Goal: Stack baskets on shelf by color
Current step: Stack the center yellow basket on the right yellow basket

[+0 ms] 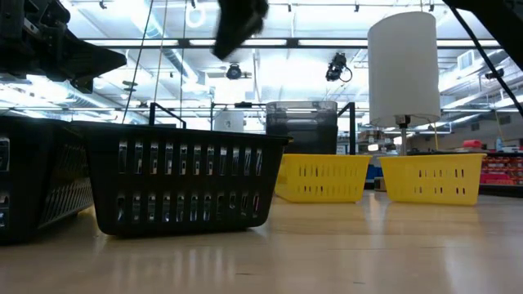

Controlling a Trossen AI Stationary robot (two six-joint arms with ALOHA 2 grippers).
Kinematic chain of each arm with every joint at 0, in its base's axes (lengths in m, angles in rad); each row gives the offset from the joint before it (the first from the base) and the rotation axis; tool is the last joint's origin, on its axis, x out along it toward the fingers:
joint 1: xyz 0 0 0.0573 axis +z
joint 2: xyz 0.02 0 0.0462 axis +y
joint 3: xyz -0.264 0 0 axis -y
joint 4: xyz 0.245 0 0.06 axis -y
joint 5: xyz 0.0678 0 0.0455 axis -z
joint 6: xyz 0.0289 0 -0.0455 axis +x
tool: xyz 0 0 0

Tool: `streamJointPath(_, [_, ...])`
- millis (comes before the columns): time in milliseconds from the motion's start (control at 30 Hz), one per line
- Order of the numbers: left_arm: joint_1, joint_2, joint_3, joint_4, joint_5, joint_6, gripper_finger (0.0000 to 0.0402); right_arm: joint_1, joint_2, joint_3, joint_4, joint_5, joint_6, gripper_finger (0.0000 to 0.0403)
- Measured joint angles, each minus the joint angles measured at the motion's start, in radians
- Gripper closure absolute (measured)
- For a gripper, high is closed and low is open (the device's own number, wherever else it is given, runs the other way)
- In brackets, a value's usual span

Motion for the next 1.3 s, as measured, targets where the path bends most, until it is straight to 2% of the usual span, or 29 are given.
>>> streamJointPath(267, [0.000, 0.000, 0.000, 0.000, 0.000, 0.000, 0.0363, 0.064, 0.028, -0.014, 0.134, -0.037, 0.103, 0.0219])
streamJointPath(500, [0.000, 0.000, 0.000, -0.001, 0.000, 0.000, 0.0373, 0.123, 0.031, -0.111, 0.190, -0.049, 0.191, 0.0219])
streamJointPath(700, [0.000, 0.000, 0.000, 0.000, 0.000, 0.000, 0.0366, 0.156, 0.031, -0.178, 0.273, -0.048, 0.259, 0.0219])
streamJointPath(1133, [0.000, 0.000, 0.000, 0.000, 0.000, 0.000, 0.0374, 0.206, 0.031, -0.262, 0.222, -0.062, 0.306, 0.0219])
streamJointPath(1300, [0.000, 0.000, 0.000, 0.000, 0.000, 0.000, 0.0367, 0.190, 0.031, -0.265, 0.048, -0.047, 0.333, 0.0222])
